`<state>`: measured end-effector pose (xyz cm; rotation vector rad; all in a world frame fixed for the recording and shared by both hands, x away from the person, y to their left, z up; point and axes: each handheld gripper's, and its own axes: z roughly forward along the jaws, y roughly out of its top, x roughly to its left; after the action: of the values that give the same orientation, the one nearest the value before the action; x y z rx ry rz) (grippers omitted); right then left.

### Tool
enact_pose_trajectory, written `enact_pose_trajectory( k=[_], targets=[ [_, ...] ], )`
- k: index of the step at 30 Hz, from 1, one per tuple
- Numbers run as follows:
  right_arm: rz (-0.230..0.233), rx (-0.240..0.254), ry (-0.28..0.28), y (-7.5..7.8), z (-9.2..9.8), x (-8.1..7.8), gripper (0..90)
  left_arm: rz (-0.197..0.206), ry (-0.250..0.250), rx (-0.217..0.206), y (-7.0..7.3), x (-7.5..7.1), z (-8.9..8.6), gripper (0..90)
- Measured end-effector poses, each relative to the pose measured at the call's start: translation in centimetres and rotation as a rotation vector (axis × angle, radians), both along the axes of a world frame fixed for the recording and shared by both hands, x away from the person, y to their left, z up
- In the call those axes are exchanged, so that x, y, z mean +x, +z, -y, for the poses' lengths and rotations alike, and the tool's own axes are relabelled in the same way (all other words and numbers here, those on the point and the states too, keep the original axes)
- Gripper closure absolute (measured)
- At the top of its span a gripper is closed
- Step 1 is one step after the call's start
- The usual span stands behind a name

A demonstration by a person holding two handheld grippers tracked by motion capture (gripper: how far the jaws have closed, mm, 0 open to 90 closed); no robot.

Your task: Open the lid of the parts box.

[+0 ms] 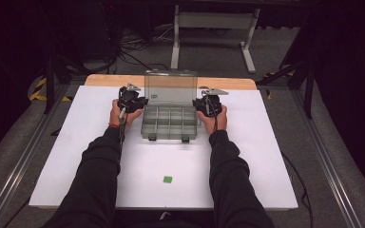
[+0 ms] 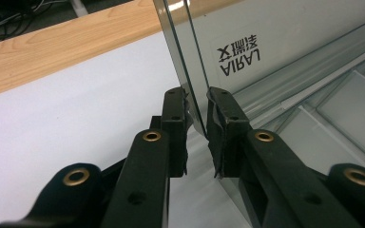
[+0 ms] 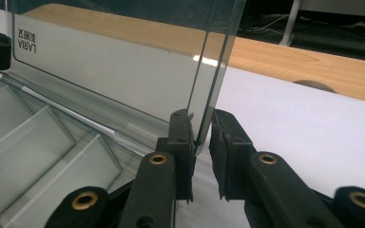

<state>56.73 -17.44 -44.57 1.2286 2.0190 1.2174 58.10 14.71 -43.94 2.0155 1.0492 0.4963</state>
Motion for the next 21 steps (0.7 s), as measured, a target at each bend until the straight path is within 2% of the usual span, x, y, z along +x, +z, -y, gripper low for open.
enact_pose_trajectory(
  k=[3, 9, 21],
  targets=[
    [0.000, -0.004, -0.003, 0.0, 0.0, 0.0, 76.8, 0.007, 0.001, 0.013, 0.1, 0.0, 0.1, 77.2],
    [0.007, -0.020, -0.001, 0.3, -0.1, -0.3, 74.7, 0.005, 0.006, 0.009, 0.3, -0.2, 0.0, 76.0],
    [0.029, -0.039, 0.015, 0.7, -0.1, -1.1, 74.4, 0.033, -0.027, 0.023, 1.0, -1.2, 0.0, 75.2]
  ],
)
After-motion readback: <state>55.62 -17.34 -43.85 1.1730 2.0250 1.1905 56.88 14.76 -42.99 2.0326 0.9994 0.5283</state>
